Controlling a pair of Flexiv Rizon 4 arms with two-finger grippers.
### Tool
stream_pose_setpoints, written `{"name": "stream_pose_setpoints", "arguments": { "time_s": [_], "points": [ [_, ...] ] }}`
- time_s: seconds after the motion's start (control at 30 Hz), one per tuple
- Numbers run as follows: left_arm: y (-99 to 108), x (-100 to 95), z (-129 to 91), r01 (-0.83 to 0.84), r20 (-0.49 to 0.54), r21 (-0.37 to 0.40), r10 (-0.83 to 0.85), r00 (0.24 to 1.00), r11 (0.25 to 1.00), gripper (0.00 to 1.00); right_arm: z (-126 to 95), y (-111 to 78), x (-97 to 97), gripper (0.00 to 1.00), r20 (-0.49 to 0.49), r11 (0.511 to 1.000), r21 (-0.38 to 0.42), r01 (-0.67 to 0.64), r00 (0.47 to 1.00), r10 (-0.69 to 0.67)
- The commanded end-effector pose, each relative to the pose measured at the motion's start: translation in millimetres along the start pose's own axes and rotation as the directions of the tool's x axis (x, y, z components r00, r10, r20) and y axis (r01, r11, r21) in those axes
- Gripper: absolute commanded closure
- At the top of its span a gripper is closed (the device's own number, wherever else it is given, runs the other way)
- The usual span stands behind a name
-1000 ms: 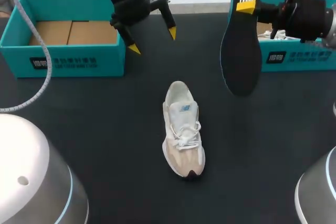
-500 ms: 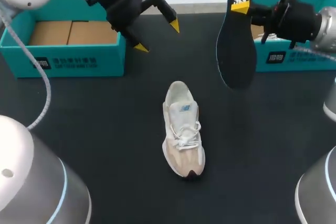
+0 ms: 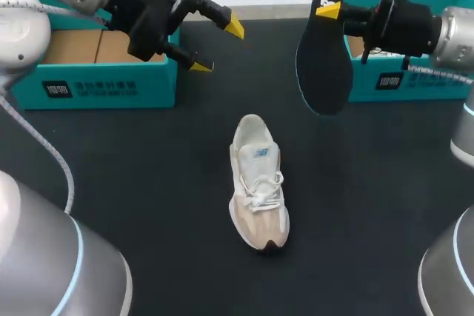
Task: Take the shoe out of the shoebox, open the shoe tongue, remove and reinsert the insole, then place the shoe into the shoebox
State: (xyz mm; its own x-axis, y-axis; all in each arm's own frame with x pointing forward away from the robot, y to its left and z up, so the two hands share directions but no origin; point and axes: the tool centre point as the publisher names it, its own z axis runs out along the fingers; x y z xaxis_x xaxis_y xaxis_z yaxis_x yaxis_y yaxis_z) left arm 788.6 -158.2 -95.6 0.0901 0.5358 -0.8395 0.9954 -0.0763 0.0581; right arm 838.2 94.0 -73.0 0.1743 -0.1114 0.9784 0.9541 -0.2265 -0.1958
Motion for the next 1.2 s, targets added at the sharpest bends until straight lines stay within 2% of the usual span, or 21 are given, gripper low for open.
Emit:
{"name": "stream_pose_setpoints", "arguments": {
  "time_s": [0.03, 0.13, 0.17, 0.2, 0.27, 0.37, 0.5, 0.63, 0.93, 1.07, 1.1, 1.13, 1.2],
  "points": [
    [-5.1, 8.2, 1.8, -0.017, 0.351, -0.014, 0.021, 0.936, 1.000, 0.00, 0.3, -0.7, -0.8, 1.00, 0.000, 1.000, -0.002, 0.000, 1.000, 0.000],
    [-7.6, 13.4, 5.5, 0.014, 0.373, 0.005, -0.015, 0.928, 1.000, 0.00, 1.8, -0.2, -3.2, 1.00, -0.019, 1.000, -0.007, -0.003, 1.000, 0.003],
    [-8.5, 18.6, 10.5, 0.007, 0.385, -0.052, 0.014, 0.923, 0.999, 0.00, 5.7, -0.7, -7.2, 1.00, -0.021, 0.999, -0.028, -0.032, 0.999, 0.032],
    [-9.7, 22.7, 13.3, 0.018, 0.380, -0.073, 0.011, 0.925, 0.997, 0.00, 11.1, -1.9, -9.4, 1.00, -0.006, 0.999, -0.027, -0.043, 0.999, 0.043],
    [-12.1, 26.9, 14.5, 0.035, 0.443, -0.075, 0.003, 0.896, 0.997, 0.00, 16.6, -3.7, -18.2, 1.00, -0.003, 0.997, -0.051, -0.065, 0.998, 0.065],
    [-12.6, 29.1, 14.7, 0.049, 0.467, -0.108, 0.007, 0.884, 0.993, 0.00, 28.1, -6.3, -27.4, 1.00, -0.020, 0.996, -0.059, -0.069, 0.997, 0.068],
    [-10.0, 26.2, 15.0, 0.057, 0.489, -0.099, -0.001, 0.872, 0.993, 0.00, 42.1, -4.6, -44.5, 1.00, -0.028, 0.994, -0.065, -0.093, 0.995, 0.091],
    [-11.5, 21.6, 17.6, 0.048, 0.513, -0.080, 0.000, 0.858, 0.996, 0.00, 53.9, -1.9, -50.6, 1.00, -0.036, 0.992, -0.059, -0.109, 0.994, 0.107],
    [-17.8, 16.3, 34.1, 0.037, 0.507, -0.053, -0.005, 0.862, 0.998, 0.00, 78.2, 1.3, -60.4, 1.00, 0.022, 0.988, -0.024, -0.150, 0.988, 0.150],
    [-18.3, 13.7, 46.6, 0.028, 0.517, -0.059, 0.007, 0.856, 0.998, 0.09, 90.3, 1.9, -63.6, 1.00, 0.022, 0.988, -0.011, -0.154, 0.988, 0.154],
    [-17.8, 12.8, 49.3, 0.029, 0.520, -0.062, 0.007, 0.854, 0.998, 0.16, 92.9, 1.4, -64.3, 1.00, 0.028, 0.988, -0.007, -0.155, 0.988, 0.155],
    [-17.8, 12.2, 51.8, 0.022, 0.519, -0.069, 0.017, 0.855, 0.997, 0.28, 95.0, 0.9, -65.5, 1.00, 0.034, 0.988, -0.008, -0.156, 0.987, 0.156],
    [-16.9, 10.6, 55.9, 0.023, 0.526, -0.079, 0.022, 0.850, 0.997, 0.38, 99.7, -1.1, -67.2, 1.00, 0.041, 0.987, 0.001, -0.161, 0.986, 0.161]
  ]
}}
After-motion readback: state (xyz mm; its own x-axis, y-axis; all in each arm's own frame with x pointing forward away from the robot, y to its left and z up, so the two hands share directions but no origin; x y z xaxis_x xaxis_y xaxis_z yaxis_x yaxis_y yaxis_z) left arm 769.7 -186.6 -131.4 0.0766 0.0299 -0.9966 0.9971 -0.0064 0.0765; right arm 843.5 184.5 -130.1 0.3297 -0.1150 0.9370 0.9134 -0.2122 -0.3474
